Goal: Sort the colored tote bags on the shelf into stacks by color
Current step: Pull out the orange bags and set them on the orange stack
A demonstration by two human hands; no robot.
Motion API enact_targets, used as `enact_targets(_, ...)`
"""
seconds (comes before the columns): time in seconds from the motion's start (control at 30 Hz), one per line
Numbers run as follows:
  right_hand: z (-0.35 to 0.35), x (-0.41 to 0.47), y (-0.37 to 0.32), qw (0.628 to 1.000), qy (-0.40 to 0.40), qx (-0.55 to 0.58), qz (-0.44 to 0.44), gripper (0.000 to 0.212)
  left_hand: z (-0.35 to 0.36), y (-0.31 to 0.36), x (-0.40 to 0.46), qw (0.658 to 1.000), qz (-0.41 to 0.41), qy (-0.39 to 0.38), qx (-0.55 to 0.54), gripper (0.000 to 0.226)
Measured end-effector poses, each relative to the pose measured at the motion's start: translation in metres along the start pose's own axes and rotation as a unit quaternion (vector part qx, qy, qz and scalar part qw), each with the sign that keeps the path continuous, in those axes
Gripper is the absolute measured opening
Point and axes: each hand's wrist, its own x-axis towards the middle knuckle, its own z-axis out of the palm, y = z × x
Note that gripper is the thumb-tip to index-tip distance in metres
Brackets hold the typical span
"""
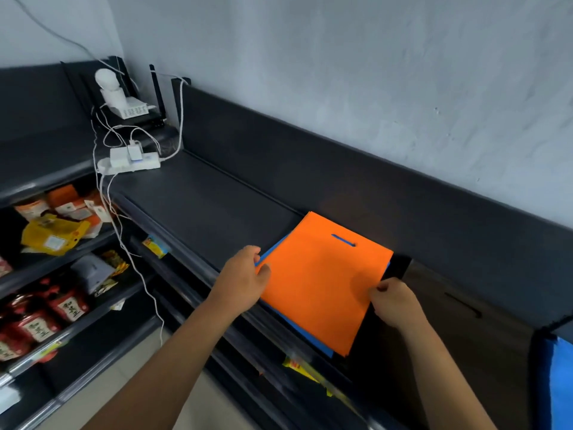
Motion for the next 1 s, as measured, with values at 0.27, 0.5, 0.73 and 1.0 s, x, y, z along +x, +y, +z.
enact_targets(0.27,0.018,0.030,-0.005,0.996,0.041,0.011,0.079,0.022,0.026,-0.004,0.077,0.993,0.028,-0.091,0.065,0.052)
enact_targets(0.5,0.029,0.026,-0.020,0.985,0.083,-0.006,0.153,0.022,0.034,-0.013,0.128,0.982,0.113,-0.125,0.087,0.030)
enact_targets(0.73,0.025,0.026,-0.030,0.968,0.142,0.058,0.196,0.022,0.036,-0.006,0.159,0.975,0.139,-0.160,0.061,0.023)
enact_targets(1.0,0.030,-0.013,-0.026,0.931,0.242,0.141,0.233,0.015,0.036,0.001,0.159,0.955,0.192,-0.220,0.054,0.030)
